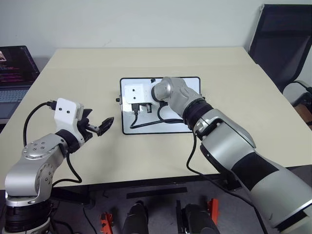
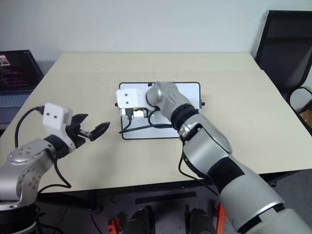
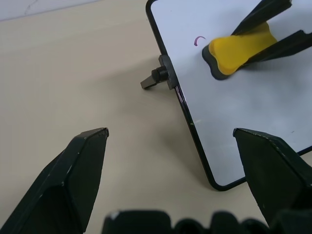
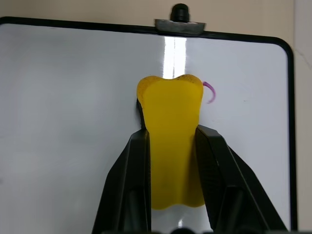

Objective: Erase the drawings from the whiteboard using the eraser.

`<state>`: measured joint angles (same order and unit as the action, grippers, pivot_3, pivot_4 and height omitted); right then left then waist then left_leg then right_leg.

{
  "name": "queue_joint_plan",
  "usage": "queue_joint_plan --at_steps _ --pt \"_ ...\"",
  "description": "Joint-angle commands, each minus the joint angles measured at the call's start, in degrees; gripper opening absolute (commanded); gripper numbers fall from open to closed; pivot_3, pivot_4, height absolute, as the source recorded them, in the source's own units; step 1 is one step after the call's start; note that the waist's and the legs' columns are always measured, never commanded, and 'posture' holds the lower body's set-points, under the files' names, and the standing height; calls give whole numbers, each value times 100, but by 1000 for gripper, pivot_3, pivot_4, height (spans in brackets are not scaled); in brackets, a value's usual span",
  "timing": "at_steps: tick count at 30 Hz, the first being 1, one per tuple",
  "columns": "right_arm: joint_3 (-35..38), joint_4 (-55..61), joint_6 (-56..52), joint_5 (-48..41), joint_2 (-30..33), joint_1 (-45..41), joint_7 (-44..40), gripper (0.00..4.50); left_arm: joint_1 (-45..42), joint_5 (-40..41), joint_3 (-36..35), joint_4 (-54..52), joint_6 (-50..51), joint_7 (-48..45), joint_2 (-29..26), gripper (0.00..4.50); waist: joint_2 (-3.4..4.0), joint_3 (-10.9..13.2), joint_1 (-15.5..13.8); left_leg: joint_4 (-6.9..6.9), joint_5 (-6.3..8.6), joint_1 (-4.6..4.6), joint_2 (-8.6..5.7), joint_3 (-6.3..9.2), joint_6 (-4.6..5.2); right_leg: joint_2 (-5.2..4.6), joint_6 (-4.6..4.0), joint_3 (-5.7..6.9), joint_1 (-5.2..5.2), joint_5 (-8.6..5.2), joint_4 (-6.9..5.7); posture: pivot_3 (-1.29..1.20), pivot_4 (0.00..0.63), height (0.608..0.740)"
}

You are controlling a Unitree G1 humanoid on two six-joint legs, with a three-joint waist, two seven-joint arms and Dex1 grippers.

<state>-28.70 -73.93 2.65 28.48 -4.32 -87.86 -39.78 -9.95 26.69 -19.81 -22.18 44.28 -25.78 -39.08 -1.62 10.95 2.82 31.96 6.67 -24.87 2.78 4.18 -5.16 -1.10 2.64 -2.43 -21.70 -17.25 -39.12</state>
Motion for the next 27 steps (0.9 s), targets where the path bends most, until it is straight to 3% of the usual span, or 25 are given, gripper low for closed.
queue_joint_plan --at_steps 1,4,11,18,27 --pt "237 -57 -117 -62 -26 -132 771 965 25 4 -105 -208 -120 15 0 4500 1 1 3 0 0 1 0 0 0 0 1 0 -1 0 0 0 150 740" --pt "312 -96 -129 -109 -98 -200 883 965 39 8 -111 -224 -120 23 0 4500 1 1 -4 0 -1 0 0 2 0 0 -2 0 -2 1 -1 0 150 740" --pt "37 -155 -117 121 -201 32 -207 965 56 5 -118 -250 -125 46 5 4500 0 0 30 -5 0 0 0 1 0 0 -7 1 -2 0 0 0 150 740" --pt "504 -188 -312 -149 -191 -260 1184 965 88 9 -147 -266 -116 48 -3 4500 1 1 14 -1 -1 0 1 3 -1 0 -3 2 -3 0 -1 0 150 740" --pt "193 -241 -206 146 -235 40 390 965 77 -1 -151 -244 -128 32 -25 4500 0 0 15 -4 0 0 0 2 -1 0 -8 2 -2 -1 1 0 150 740"
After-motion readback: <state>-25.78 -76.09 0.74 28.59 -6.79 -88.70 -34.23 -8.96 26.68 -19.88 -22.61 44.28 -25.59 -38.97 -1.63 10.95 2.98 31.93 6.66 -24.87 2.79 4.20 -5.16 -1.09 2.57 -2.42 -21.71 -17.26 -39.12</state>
